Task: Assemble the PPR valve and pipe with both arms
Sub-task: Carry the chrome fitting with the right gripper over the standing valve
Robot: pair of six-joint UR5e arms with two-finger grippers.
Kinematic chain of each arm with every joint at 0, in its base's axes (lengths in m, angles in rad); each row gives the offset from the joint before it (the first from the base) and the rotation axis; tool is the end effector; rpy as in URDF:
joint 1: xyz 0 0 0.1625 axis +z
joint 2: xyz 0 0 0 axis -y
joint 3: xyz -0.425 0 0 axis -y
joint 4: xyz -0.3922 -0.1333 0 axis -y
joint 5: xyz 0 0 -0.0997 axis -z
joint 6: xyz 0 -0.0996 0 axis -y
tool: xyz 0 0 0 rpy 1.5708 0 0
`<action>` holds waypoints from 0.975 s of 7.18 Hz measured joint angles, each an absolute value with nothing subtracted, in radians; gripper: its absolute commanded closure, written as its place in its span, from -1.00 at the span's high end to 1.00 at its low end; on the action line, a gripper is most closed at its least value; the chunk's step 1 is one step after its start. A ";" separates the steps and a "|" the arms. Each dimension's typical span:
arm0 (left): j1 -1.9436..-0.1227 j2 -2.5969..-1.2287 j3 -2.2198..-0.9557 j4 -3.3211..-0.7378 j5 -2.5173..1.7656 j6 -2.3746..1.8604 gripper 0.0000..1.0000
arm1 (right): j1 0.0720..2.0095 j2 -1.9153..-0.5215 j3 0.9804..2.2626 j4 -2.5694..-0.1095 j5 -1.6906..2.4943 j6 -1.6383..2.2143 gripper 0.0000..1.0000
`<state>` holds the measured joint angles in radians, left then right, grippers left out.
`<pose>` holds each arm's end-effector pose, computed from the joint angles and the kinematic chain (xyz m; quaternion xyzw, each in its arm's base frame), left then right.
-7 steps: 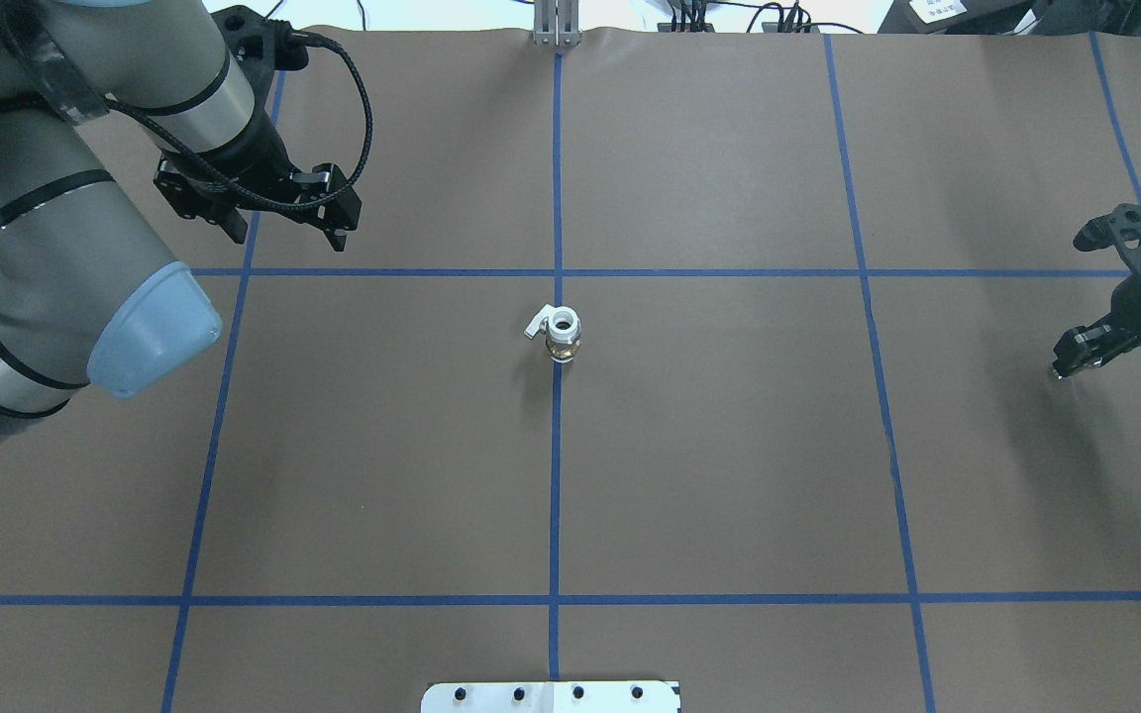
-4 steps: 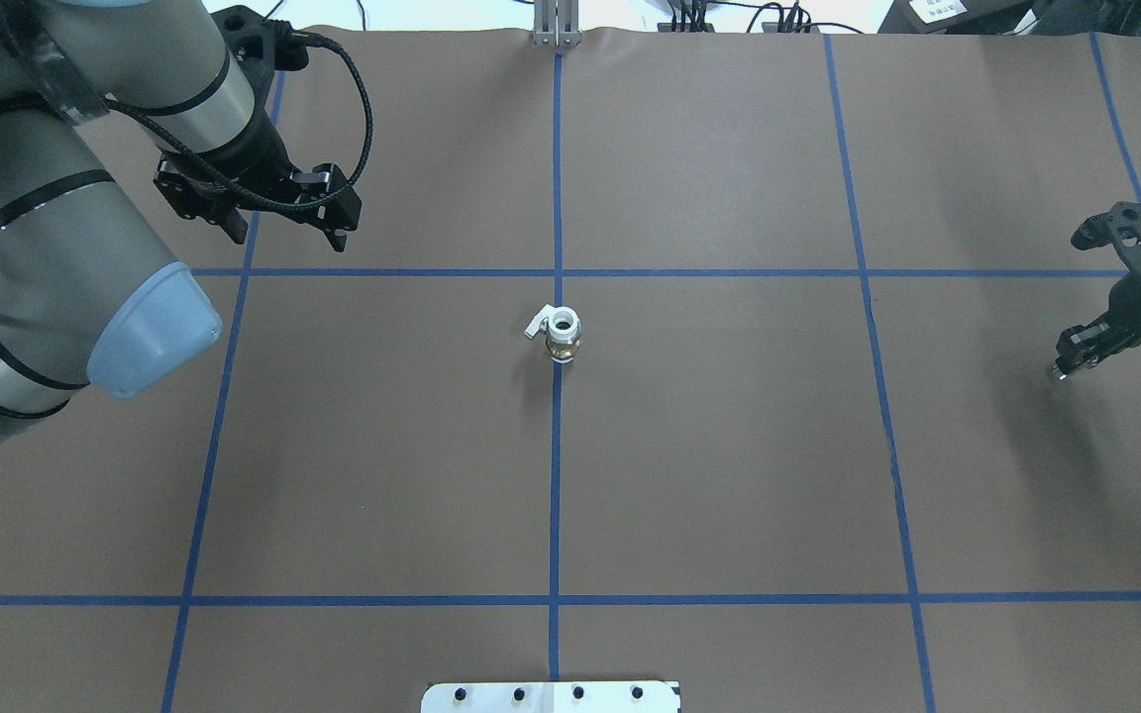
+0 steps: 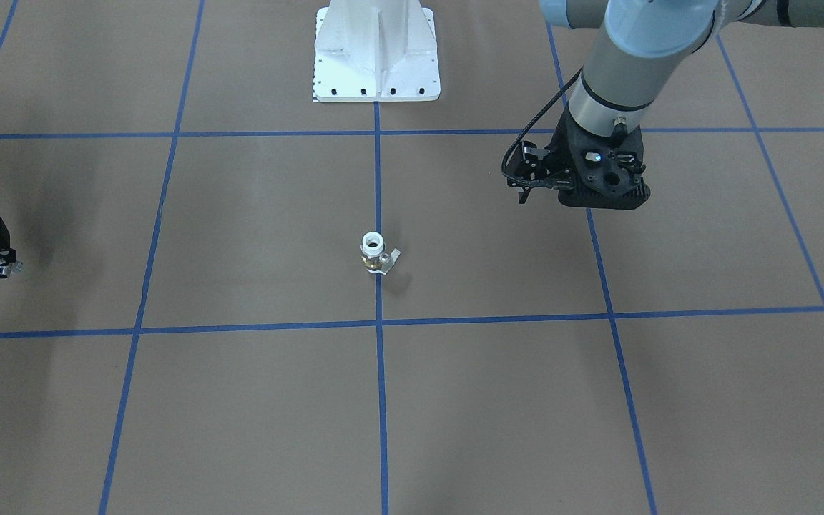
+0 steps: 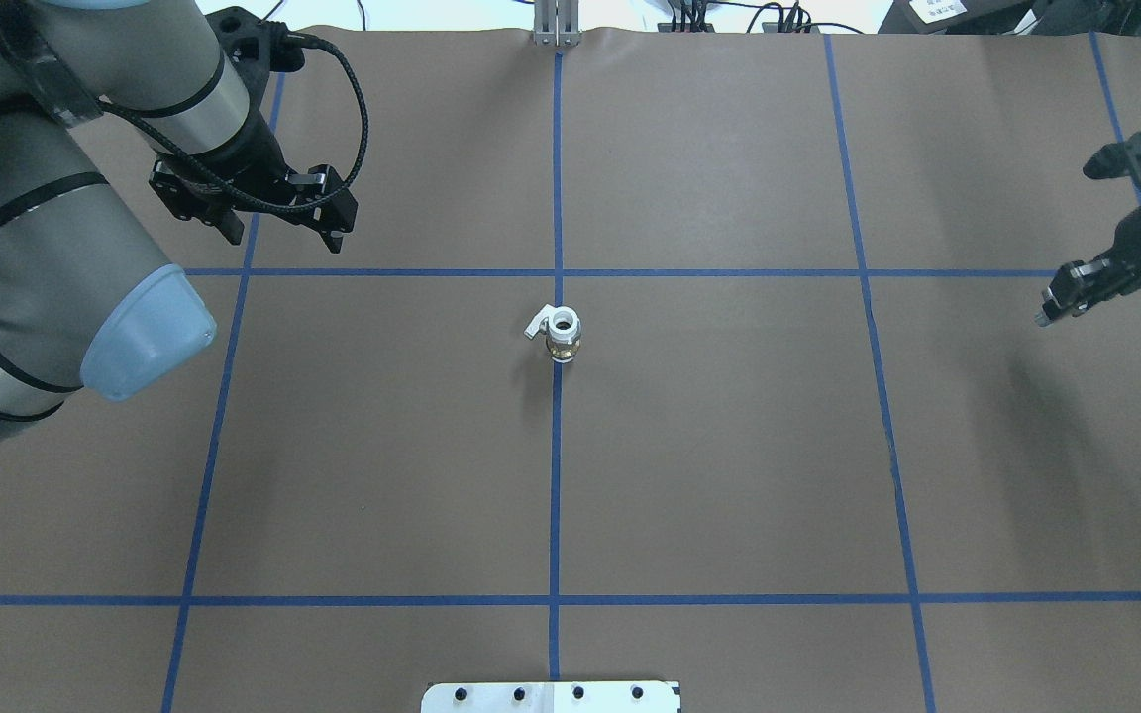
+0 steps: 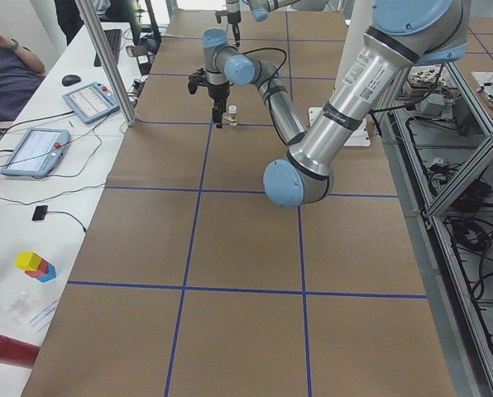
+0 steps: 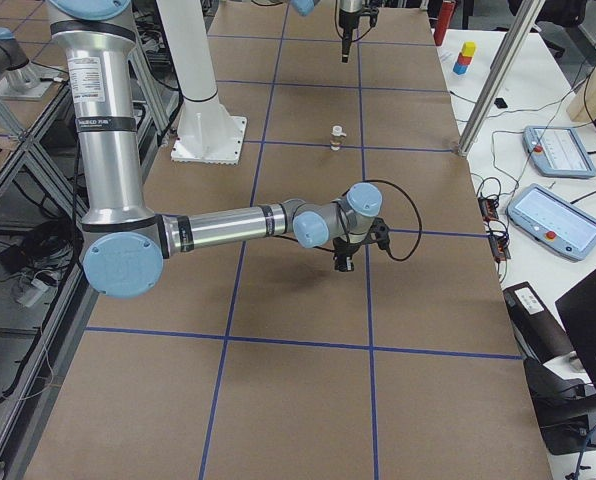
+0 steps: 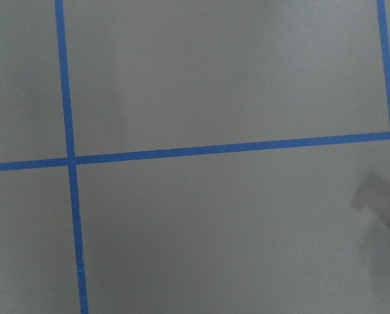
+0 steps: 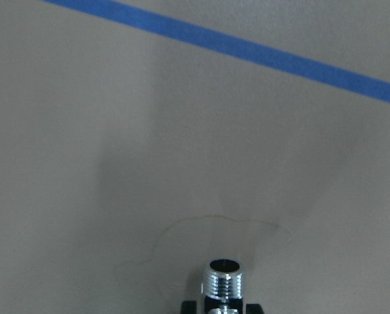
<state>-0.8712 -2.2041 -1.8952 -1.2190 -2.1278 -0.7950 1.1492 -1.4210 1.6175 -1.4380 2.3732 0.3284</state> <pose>0.3293 -0.5166 0.1970 0.0321 0.3874 0.0382 0.9205 -0.1748 -0.5406 0.5394 -0.0007 -0.4137 -0.1062 0.9042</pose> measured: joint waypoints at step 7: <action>-1.053 -1.915 -2.012 -1.231 -2.137 -0.334 1.00 | 0.842 -0.673 1.511 -1.843 2.248 1.080 -1.00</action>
